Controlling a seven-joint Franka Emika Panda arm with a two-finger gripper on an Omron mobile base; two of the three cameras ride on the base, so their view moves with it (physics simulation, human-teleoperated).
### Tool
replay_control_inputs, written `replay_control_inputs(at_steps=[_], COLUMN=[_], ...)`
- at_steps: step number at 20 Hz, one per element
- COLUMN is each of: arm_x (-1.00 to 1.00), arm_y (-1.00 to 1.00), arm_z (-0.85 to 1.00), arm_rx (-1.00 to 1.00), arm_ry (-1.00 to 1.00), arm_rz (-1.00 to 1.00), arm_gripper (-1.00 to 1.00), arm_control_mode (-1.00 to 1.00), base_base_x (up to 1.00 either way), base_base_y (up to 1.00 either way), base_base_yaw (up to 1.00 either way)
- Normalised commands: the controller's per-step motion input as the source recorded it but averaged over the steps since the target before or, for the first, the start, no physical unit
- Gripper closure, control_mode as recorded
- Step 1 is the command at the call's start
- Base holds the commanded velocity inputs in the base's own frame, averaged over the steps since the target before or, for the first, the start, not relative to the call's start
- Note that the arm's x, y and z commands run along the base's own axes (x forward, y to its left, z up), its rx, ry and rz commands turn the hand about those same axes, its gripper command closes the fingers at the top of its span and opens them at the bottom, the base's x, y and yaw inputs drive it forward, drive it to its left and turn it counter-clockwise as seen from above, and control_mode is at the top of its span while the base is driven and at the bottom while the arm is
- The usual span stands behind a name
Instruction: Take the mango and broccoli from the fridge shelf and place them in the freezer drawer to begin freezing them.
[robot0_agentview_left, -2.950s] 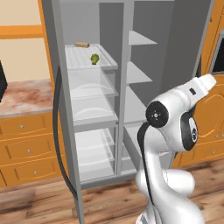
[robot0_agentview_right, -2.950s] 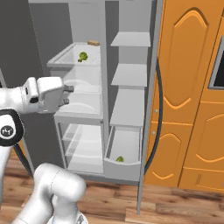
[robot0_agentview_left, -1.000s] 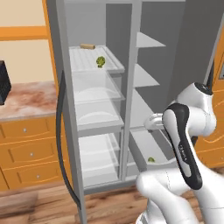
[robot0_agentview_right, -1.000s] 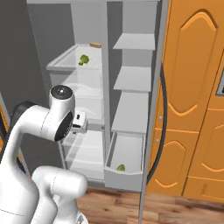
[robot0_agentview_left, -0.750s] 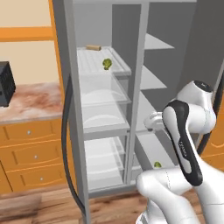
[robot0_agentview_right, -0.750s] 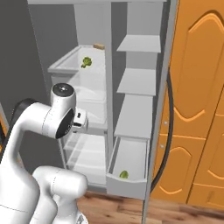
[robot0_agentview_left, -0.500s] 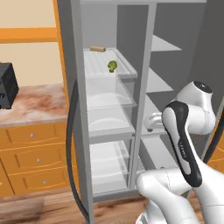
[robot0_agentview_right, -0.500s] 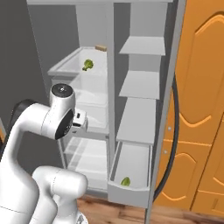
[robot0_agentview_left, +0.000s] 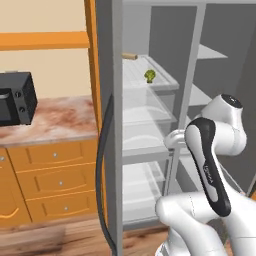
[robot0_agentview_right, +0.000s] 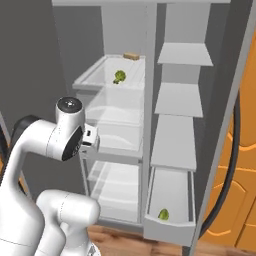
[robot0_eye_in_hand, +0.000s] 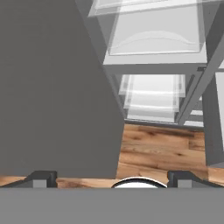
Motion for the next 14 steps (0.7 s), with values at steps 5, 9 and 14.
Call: replay_control_inputs(at_steps=[5,9,14], arm_x=[0.0,0.0,0.0], arm_y=[0.0,0.0,0.0], arm_z=[0.0,0.0,0.0], arm_rx=[0.0,0.0,0.0], arm_ry=[0.0,0.0,0.0], arm_rz=[0.0,0.0,0.0], arm_gripper=[-1.0,-1.0,-1.0], arm_control_mode=[1.0,1.0,1.0], base_base_x=[0.32,0.11,0.42], base_base_y=[0.1,0.38,0.26], base_base_yaw=[0.01,0.05,0.01])
